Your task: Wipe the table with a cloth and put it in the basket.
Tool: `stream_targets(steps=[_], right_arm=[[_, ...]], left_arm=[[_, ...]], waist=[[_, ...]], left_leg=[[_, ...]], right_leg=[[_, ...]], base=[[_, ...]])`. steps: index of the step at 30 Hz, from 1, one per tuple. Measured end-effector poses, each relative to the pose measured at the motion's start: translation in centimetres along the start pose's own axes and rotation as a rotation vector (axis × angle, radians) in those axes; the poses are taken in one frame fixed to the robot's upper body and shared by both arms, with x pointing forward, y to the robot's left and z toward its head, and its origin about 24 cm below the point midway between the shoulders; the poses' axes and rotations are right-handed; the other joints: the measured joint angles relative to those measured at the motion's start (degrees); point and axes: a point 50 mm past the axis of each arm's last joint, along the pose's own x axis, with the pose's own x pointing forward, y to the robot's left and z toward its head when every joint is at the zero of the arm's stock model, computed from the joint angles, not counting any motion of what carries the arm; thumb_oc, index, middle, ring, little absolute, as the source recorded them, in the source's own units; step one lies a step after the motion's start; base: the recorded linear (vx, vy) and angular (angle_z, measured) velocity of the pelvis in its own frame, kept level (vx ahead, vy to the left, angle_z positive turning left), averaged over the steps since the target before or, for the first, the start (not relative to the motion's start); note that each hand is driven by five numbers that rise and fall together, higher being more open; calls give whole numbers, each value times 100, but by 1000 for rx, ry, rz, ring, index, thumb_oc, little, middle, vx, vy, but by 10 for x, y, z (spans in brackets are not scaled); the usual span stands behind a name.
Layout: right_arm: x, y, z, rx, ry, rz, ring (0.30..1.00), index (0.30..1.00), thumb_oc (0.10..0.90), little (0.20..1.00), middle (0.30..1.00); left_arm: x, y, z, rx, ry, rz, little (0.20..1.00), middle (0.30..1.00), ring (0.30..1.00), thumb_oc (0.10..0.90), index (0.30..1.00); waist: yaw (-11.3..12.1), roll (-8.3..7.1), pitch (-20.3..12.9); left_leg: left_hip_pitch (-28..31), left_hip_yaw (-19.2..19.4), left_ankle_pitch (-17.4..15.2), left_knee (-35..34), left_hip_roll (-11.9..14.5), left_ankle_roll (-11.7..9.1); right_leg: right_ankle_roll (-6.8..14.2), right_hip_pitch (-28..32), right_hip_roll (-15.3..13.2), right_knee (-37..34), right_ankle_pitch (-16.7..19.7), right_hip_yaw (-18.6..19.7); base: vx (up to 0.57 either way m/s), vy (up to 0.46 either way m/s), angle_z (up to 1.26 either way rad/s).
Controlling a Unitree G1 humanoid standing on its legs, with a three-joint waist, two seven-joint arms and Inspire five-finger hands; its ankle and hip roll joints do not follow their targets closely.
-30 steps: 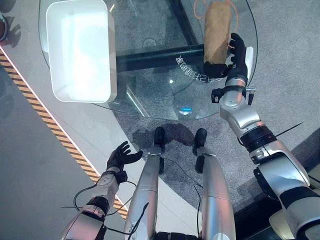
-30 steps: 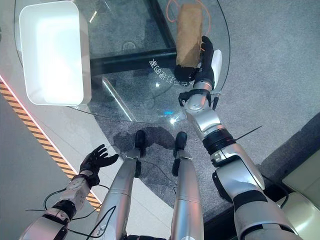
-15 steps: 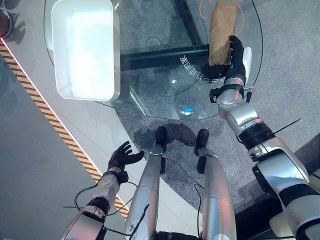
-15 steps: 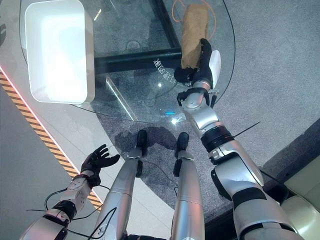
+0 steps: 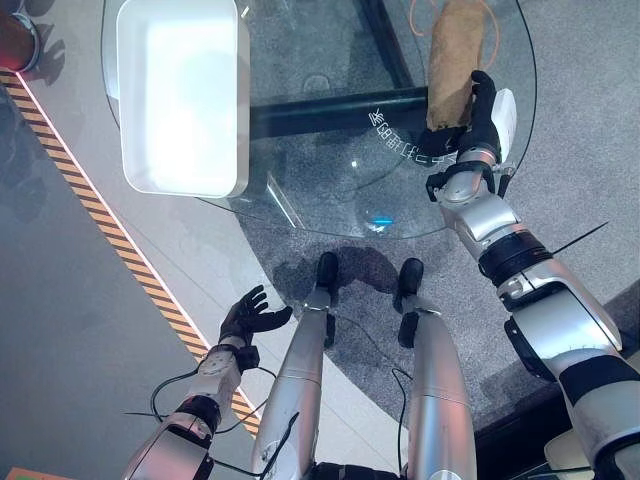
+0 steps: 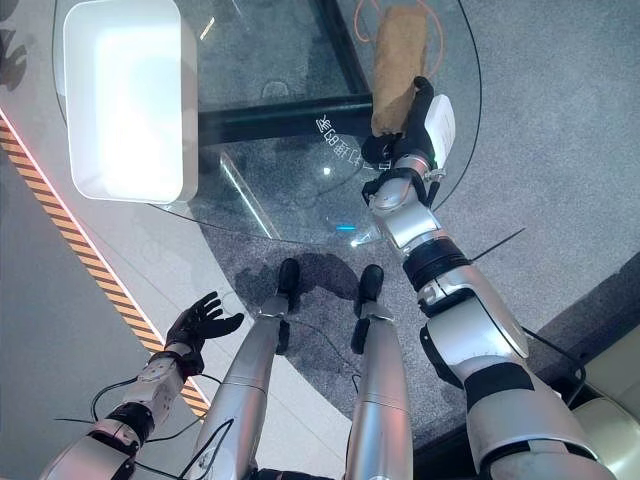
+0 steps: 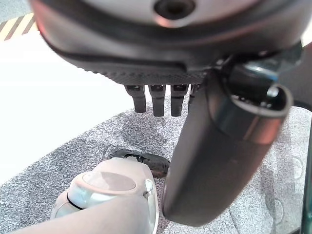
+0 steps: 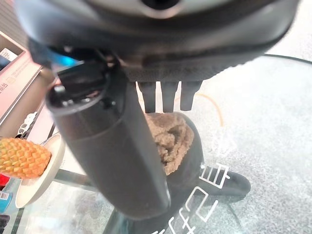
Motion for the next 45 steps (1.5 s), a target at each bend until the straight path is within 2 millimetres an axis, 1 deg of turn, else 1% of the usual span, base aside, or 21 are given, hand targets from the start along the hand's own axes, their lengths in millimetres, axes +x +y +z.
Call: stream_targets(steps=[9, 10, 11, 12, 18, 22, 45], right_arm=[[2, -1, 0, -26, 1, -14, 900, 900, 800, 900, 900], [2, -1, 0, -32, 1, -16, 766, 766, 644, 744, 766], [4, -2, -1, -55, 1, -21, 587, 587, 435, 535, 587], [5, -2, 0, -57, 1, -25, 300, 300, 100, 200, 300], [14, -18, 2, -100, -4, -79, 300, 300, 100, 200, 300], [18, -22, 3, -109, 9, -85, 300, 300, 100, 200, 300], [18, -20, 1, -106, 4, -70, 300, 300, 100, 200, 300]], left_arm=[[0, 0, -1, 0, 2, 0, 900, 900, 900, 800, 900], [0, 0, -1, 1, 2, -1, 900, 900, 900, 800, 900], [0, -1, 0, 1, 1, -3, 900, 900, 900, 800, 900], [0, -1, 0, 1, 0, -4, 900, 900, 900, 800, 900], [0, -6, 0, 16, -2, -26, 900, 900, 900, 800, 900], [-2, -6, -5, 21, 11, -29, 900, 900, 900, 800, 900], [-2, -6, -5, 20, 11, -31, 900, 900, 900, 800, 900]], waist=[[33, 15, -1], [36, 20, -4], [39, 30, -5], [44, 38, -5], [119, 142, -2], [116, 176, -6], [115, 178, -6]], left_leg=[[-2, -8, 3, -6, -5, -2], [-2, -9, 5, -9, -6, -2], [-2, -15, 9, -11, -9, -3], [-4, -19, 12, -12, -9, -5], [3, -79, 84, -102, -16, -31], [5, -82, 86, -110, -10, -33], [-1, -91, 90, -116, -9, -36]], right_leg=[[0, 0, -7, 0, -1, -11], [0, 0, -8, 0, -1, -12], [2, 0, -10, 1, -2, -15], [2, 0, -12, 1, -2, -18], [1, -1, -25, -14, -4, -45], [-13, -4, -25, -13, -1, -86], [2, -4, -25, -19, -11, -103]], base=[[0, 0, 0], [0, 0, 0], [0, 0, 0], [0, -2, 4], [2, 1, 4], [0, 0, 0], [0, 0, 0]])
